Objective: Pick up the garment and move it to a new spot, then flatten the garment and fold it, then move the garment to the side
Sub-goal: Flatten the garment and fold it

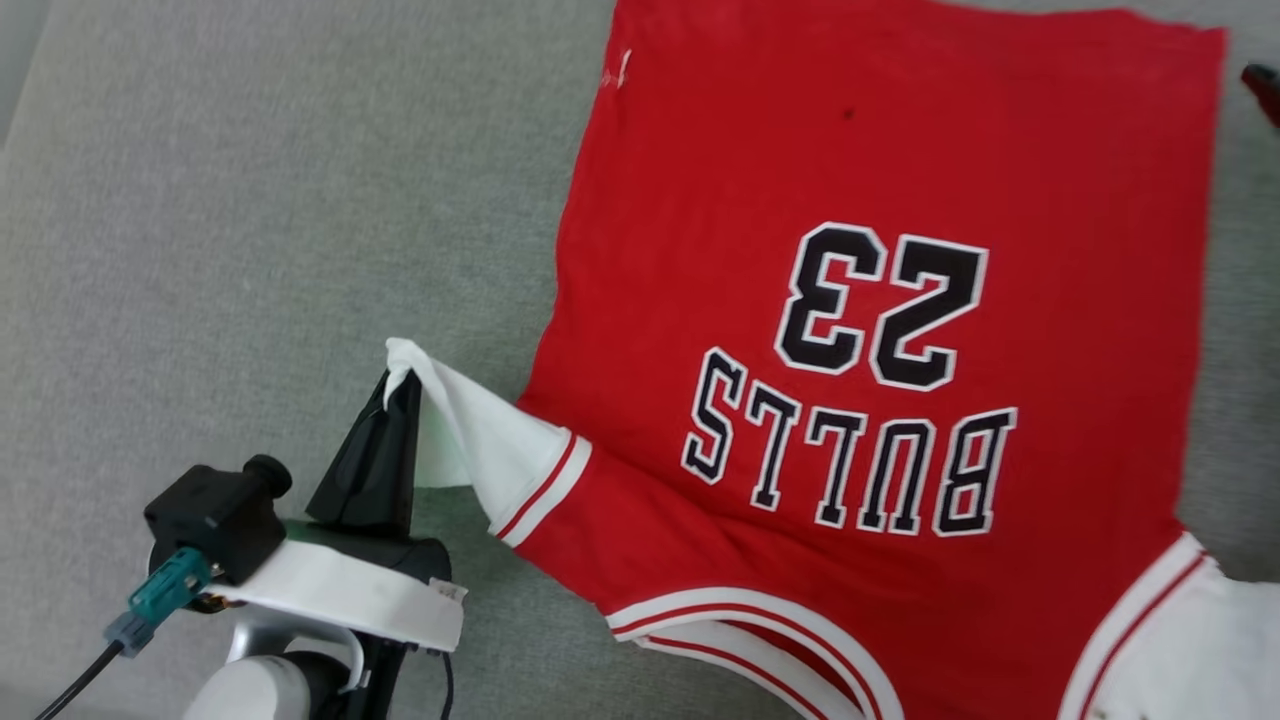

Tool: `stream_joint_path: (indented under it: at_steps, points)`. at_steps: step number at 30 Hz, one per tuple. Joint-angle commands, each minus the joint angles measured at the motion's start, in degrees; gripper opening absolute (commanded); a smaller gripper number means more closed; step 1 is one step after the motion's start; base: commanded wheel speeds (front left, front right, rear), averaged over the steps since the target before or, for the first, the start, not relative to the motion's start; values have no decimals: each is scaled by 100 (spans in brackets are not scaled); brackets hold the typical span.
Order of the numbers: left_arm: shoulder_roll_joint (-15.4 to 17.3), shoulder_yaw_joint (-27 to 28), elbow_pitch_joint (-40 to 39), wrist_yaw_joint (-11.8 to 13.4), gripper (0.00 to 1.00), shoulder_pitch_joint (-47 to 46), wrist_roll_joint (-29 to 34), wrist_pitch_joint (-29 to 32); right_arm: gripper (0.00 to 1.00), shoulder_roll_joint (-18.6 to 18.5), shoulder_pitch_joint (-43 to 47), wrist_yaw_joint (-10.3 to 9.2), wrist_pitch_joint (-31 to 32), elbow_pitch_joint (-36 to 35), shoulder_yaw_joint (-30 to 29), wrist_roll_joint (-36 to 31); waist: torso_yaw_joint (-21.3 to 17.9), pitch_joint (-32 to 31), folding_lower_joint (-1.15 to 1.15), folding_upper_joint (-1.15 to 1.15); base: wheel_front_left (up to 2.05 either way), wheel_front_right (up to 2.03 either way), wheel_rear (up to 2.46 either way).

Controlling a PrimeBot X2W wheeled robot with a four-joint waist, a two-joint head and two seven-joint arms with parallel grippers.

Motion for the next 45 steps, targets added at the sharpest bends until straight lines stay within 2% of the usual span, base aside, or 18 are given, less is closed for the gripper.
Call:
stream_joint_path:
  at_steps: [1,6,11,12,13,14,18,22,26,30,37,41,45]
  points:
    - [-65,-46,-17,-51,0,-144,46,-67,100,-20,-321,-3,248,116,-84,-98,347,424,-1,0,0,0,0]
    - [-143,-123,12,-141,0,-303,44,-160,100,33,-615,-4,851,240,-104,-418,488,709,-1,0,0,0,0]
    - [-218,-141,130,-188,0,-361,2,-289,100,290,-347,-4,1531,524,-286,-684,551,828,-1,0,0,0,0]
    - [-228,-147,155,-199,0,-361,-7,-310,47,299,-279,-4,1714,561,-265,-747,556,832,-1,0,0,0,0]
    - [-235,-152,181,-199,0,-361,-13,-325,15,342,-227,-4,1815,555,-302,-734,560,831,-1,0,0,0,0]
    - [-241,-157,203,-206,0,-360,-22,-342,0,386,-217,-3,1875,517,-350,-727,560,825,-1,0,0,0,0]
    - [-240,-159,316,-222,0,-357,-49,-363,0,313,-246,-3,1892,159,-284,-788,537,722,-1,0,0,0,0]
    - [-224,-96,430,-159,0,-203,-104,-384,0,67,-284,-3,1775,-299,134,-808,431,452,-1,0,0,0,0]
    - [-186,-79,521,-111,0,-82,-147,-345,0,-213,-193,-4,1738,-665,515,-679,340,158,-1,0,0,0,0]
    - [-82,-31,627,-44,0,76,-203,-209,0,-664,230,-4,1766,-1162,825,-425,202,-284,-1,0,0,0,0]
    - [216,124,642,192,0,526,-267,114,0,-1244,1817,-4,2047,-2160,654,56,-196,-1116,-1,0,0,0,0]
    - [304,206,621,357,0,982,-391,271,0,-1192,3103,-4,2180,-2701,470,186,-506,-1668,-1,0,0,0,0]
    - [383,276,573,508,0,1442,-516,427,0,-915,4473,-5,2314,-3150,297,401,-751,-2107,-1,0,0,0,0]
